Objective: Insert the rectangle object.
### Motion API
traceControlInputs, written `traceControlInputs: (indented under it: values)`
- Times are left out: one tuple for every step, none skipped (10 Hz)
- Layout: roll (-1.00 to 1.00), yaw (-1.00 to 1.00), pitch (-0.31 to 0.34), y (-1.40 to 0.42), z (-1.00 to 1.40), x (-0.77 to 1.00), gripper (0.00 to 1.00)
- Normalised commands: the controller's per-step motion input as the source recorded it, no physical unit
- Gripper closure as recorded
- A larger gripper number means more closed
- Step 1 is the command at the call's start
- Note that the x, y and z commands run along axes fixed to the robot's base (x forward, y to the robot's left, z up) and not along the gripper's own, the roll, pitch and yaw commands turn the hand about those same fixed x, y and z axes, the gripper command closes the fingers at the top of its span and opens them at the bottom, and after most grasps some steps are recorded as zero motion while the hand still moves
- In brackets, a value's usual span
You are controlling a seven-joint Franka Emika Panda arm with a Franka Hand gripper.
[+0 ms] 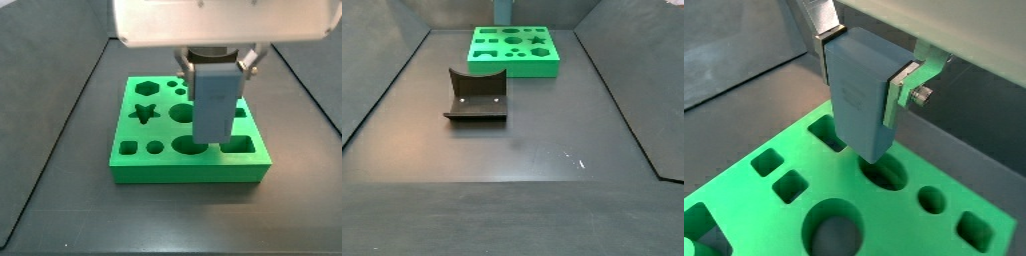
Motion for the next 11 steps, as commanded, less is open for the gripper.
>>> traceControlInputs:
  values:
    - [0.36,0.00,0.237,0.00,-0.21,0.96,1.00]
    - [0.38,0.00,0.274,0.00,-0.18,0.87,1.00]
    - [0.37,0.00,0.320,0.00,-0.15,0.81,1.00]
    - [0.32,0.00,0.320,0.00,-0.19,0.77,1.00]
    - [0.29,0.06,0.267,-0.13,-0.26,0.70,1.00]
    - [0.19,0.01,0.230,-0.25,-0.29,0.84,1.00]
    - [0.14,0.00,0.187,-0.29,-0.27,0.91,1.00]
    - [0.11,0.00,0.170,-0.22,-0.29,0.95,1.00]
    - [0.16,0.00,0.180,-0.10,-0.42,0.99,1.00]
    - [0.24,0.00,0.187,0.00,-0.45,0.79,1.00]
    - [0.31,0.11,0.100,0.00,-0.52,0.47,1.00]
